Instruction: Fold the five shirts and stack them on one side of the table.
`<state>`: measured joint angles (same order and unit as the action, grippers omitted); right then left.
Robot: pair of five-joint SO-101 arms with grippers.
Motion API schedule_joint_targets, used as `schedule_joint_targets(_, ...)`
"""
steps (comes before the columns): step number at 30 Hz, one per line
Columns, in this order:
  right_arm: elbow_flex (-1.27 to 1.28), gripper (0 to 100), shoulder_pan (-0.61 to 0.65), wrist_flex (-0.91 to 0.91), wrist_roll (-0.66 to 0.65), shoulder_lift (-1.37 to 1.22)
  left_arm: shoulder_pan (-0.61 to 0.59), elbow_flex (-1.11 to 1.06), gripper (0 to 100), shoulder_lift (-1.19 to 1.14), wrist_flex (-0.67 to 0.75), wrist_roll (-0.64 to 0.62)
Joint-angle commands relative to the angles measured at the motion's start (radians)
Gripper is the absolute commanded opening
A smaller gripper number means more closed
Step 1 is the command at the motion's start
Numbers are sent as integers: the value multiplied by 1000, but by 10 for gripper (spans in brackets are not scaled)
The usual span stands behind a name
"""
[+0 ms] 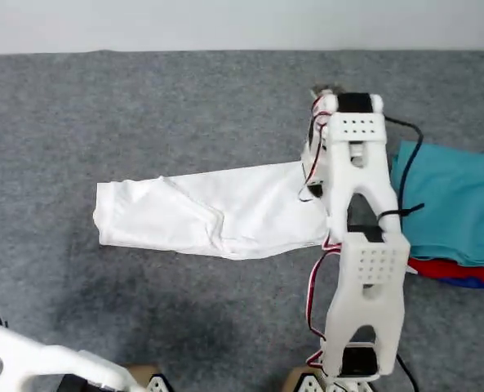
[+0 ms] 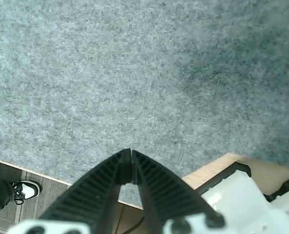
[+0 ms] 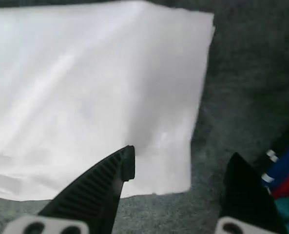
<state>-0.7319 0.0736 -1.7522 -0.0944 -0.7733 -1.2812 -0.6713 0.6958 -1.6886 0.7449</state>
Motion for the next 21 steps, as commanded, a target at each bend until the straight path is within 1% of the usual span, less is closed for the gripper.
schedule_joint_targets(1,-9,302,2,21,11,-21,8,31,8,17,-6,5)
schedule_joint_targets(8,-9,302,56,61,11,-41,8,31,8,17,-6,5)
schedule_joint_targets(15,-8,299,21,68,38,-107,8,31,8,17,-6,5)
schedule_joint_targets(21,-8,296,10,48,38,-154,87,31,8,18,-6,0)
